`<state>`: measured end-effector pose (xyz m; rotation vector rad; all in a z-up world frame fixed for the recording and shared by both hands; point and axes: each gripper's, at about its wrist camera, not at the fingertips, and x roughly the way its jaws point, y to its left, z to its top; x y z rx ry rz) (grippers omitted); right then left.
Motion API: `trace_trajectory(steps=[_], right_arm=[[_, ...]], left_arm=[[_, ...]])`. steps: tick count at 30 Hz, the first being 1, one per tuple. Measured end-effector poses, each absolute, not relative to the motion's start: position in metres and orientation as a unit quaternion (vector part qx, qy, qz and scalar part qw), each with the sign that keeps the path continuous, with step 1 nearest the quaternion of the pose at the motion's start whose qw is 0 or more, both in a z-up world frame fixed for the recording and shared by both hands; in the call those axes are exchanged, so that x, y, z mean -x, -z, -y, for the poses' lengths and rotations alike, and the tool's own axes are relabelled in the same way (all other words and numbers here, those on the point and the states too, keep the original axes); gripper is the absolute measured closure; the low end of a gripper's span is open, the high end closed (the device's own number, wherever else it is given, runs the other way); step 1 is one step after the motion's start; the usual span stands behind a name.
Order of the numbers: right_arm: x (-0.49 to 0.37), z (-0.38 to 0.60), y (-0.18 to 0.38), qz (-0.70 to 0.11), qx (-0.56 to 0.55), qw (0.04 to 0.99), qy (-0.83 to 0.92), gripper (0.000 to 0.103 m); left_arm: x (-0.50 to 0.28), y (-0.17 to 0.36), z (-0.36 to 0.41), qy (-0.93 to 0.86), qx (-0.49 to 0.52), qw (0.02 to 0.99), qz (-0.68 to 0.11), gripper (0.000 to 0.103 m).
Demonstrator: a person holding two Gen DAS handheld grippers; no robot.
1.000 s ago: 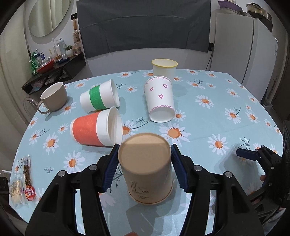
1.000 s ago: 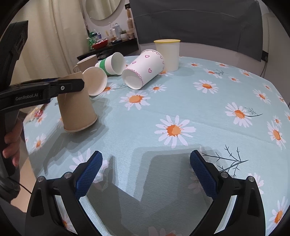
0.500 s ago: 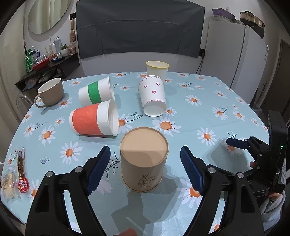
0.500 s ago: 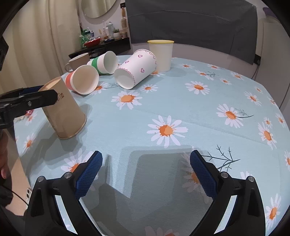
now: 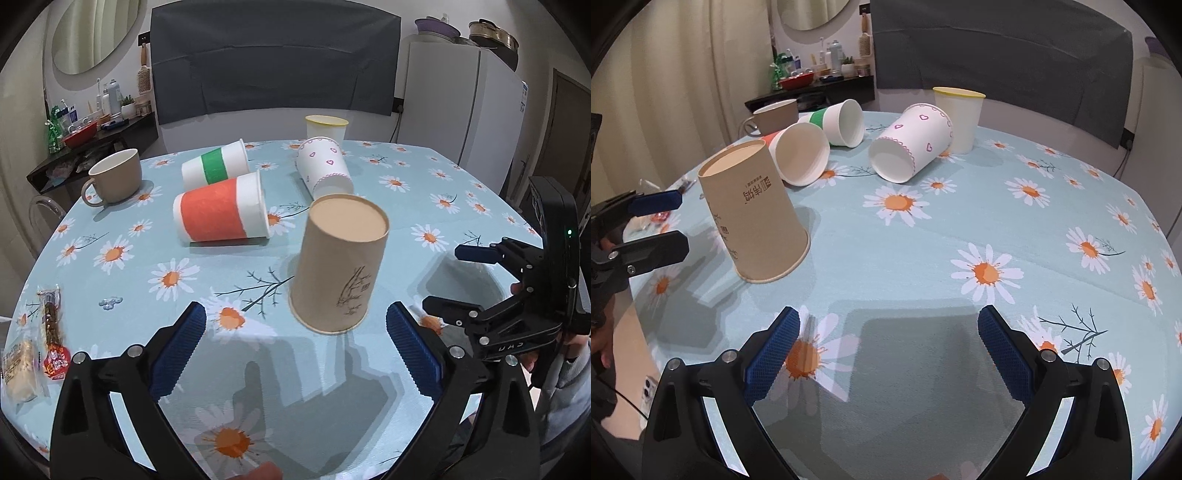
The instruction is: Flip cup upside down
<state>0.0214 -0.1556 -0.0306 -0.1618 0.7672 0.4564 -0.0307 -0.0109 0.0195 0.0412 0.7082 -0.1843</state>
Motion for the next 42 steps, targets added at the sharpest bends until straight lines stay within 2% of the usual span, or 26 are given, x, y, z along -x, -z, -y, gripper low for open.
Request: trace_trajectory(steps=[16, 42], right_arm=[[-0.015, 0.146, 0.026, -0.344, 0.098, 0.909, -0.215, 0.010], [-0.017, 0.166, 0.023, -0.326, 0.028, 0.910, -0.253, 0.010]], left_arm=[[0.010, -0.005, -0.041, 0.078, -0.026, 0.946, -0.313, 0.006], [0.002, 0.002, -0.031, 0.104, -0.046, 0.940, -0.322, 0.006]])
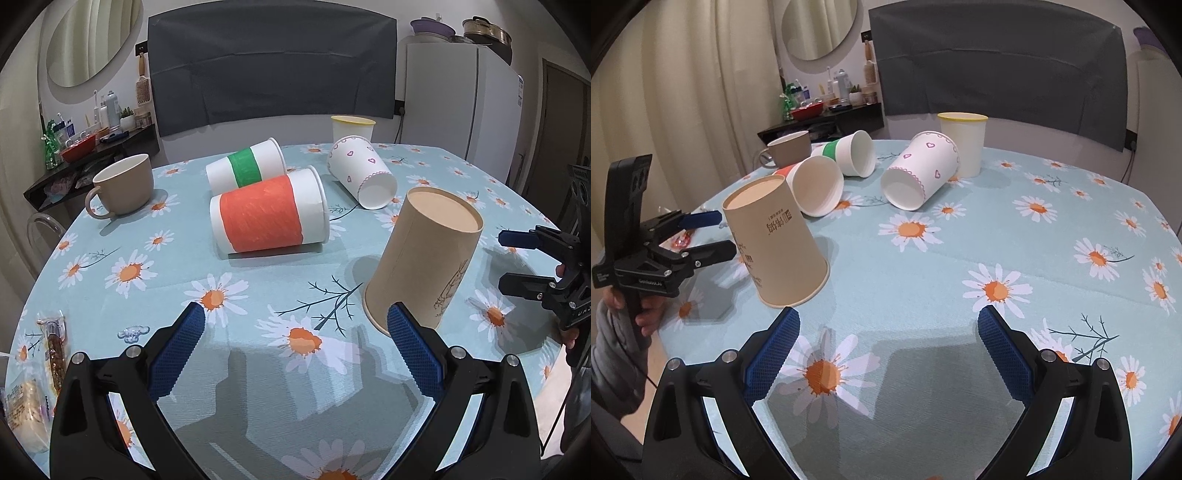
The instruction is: Flip cup upside down
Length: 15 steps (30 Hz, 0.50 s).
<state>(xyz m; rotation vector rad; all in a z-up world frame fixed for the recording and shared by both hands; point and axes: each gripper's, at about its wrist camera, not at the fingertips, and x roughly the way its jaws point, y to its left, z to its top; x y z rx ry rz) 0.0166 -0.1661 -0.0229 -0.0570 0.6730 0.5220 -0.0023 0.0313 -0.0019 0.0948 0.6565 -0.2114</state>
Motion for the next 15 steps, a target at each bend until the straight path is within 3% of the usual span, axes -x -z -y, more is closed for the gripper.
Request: trace_trajectory(steps=[15], right_arm=[[-0.0179, 0.1677, 0.0236, -0.328, 0.023, 0.911, -0.248, 0.010]], left_arm=[[0.0048, 0.0013, -0.0288, 0.106, -0.058, 0.940, -0.319, 0.006]])
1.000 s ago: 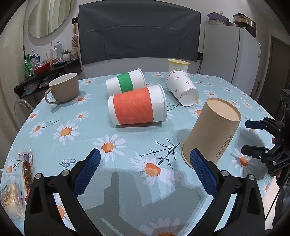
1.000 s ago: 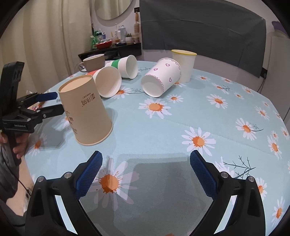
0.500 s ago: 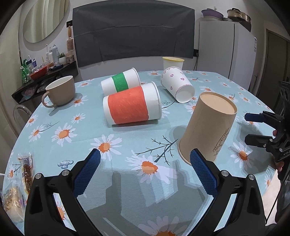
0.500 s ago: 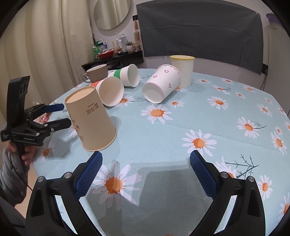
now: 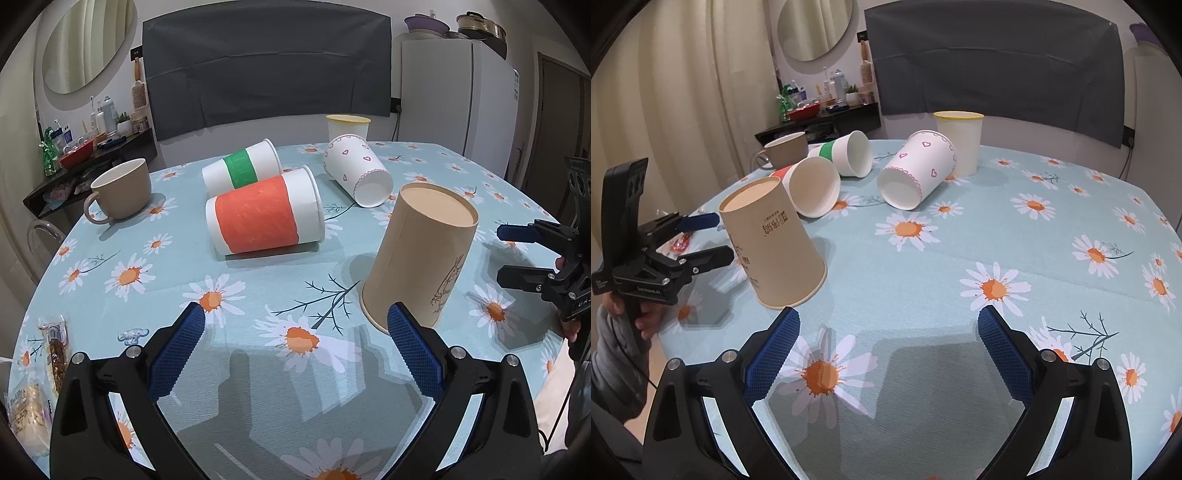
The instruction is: Flip cup upside down
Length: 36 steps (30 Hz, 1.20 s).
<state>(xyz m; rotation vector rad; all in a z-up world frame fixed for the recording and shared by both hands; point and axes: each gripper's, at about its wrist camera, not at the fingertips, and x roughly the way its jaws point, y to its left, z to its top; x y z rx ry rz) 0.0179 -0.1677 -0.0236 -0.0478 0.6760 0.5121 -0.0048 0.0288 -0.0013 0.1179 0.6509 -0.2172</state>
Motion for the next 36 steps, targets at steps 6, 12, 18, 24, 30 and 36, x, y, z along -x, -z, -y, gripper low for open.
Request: trace_trajectory(steps=[6, 12, 18, 24, 30, 36], right_arm=[[-0.0176, 0.1693, 0.0231, -0.328, 0.021, 0.911, -0.250, 0.010], [-0.0177, 0.1694, 0.0233, -0.328, 0.020, 0.911, -0.250, 0.010], [-0.0177, 0.1686, 0.0238, -0.327, 0.021, 0.911, -0.250, 0.010], [-0.0178, 0.1685, 0.0241, -0.329, 0.019, 0.910, -0.252, 0.010], [-0.0184, 0.1694, 0.0239, -0.330, 0.016, 0.910, -0.252, 0.010], [-0.0190, 0.1699, 0.0238, -0.331, 0.014, 0.909, -0.253, 0.010]], left_arm=[[0.0043, 0.0020, -0.0272, 0.110, -0.060, 0.938, -0.323, 0.006], [0.0041, 0.0025, -0.0255, 0.116, -0.065, 0.936, -0.325, 0.006], [0.0031, 0.0027, -0.0263, 0.118, -0.063, 0.935, -0.327, 0.006], [0.0025, 0.0024, -0.0267, 0.113, -0.063, 0.936, -0.327, 0.006], [0.0023, 0.0022, -0.0280, 0.110, -0.062, 0.937, -0.327, 0.006], [0.0028, 0.0021, -0.0278, 0.110, -0.062, 0.937, -0.327, 0.006]])
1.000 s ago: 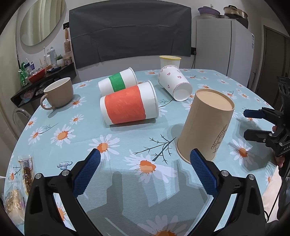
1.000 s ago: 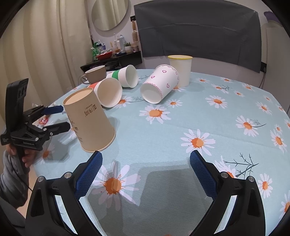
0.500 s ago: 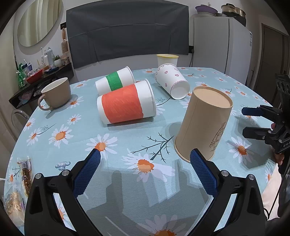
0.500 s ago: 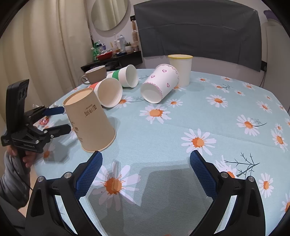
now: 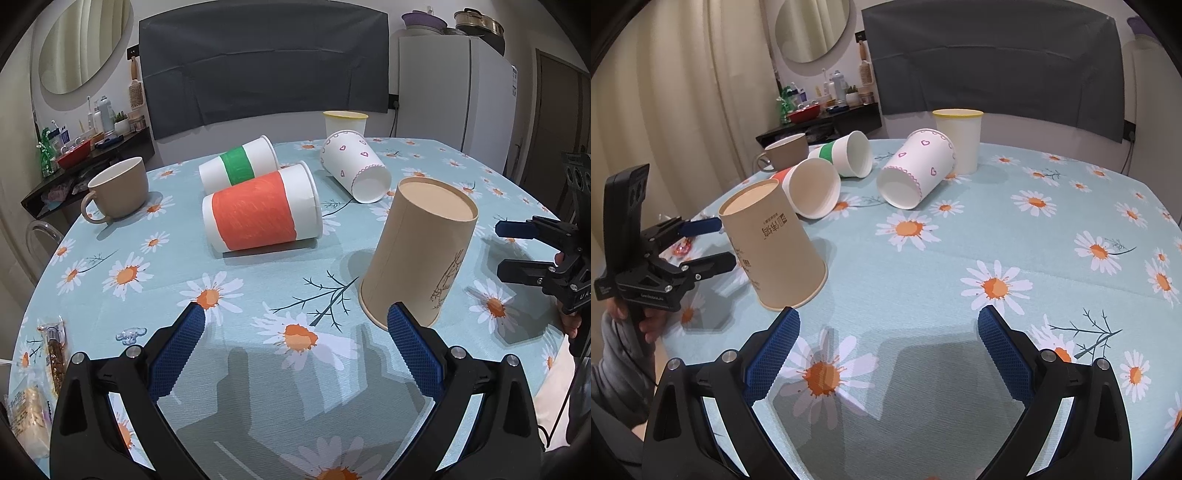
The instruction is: Flip cup upside down
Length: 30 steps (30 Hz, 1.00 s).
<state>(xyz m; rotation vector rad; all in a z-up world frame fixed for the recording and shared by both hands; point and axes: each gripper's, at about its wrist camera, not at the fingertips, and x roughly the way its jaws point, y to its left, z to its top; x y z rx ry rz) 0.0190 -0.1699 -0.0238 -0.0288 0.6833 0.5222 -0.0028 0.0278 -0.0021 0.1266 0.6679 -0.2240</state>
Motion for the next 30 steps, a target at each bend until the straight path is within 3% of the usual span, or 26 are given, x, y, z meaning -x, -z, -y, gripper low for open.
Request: trace_trajectory(steps=[30], right_arm=[[-0.0199, 0.1722, 0.0255, -0.330, 0.002, 0.909, -0.253, 0.010]], left_arm=[[0.0050, 0.0016, -0.0287, 0.107, -0.057, 0.939, -0.321, 0.006]])
